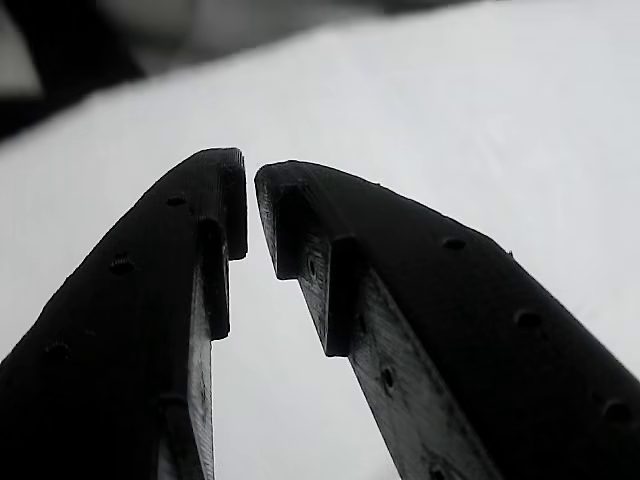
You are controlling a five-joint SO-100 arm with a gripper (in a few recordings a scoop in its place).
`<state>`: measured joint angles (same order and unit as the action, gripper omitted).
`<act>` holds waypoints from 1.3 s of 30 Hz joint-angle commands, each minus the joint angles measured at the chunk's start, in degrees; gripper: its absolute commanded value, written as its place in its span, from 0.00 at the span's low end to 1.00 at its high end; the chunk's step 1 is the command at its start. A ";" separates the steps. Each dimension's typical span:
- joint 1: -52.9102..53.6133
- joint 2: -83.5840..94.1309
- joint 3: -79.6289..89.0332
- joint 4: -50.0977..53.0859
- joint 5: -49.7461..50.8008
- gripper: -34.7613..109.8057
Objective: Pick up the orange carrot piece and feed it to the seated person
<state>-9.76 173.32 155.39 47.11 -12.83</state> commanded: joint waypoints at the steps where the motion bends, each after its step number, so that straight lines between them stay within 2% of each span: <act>1: -1.93 10.20 1.41 0.70 9.23 0.22; 5: -2.81 13.97 5.01 0.79 14.59 0.22; 14: -2.11 14.68 15.38 0.88 8.70 0.22; 22: 2.64 14.77 16.52 1.41 8.79 0.22; 35: 1.32 14.77 12.22 19.60 8.53 0.22; 39: 1.67 14.77 11.78 20.39 8.53 0.22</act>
<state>-7.65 187.56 171.65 66.62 -3.96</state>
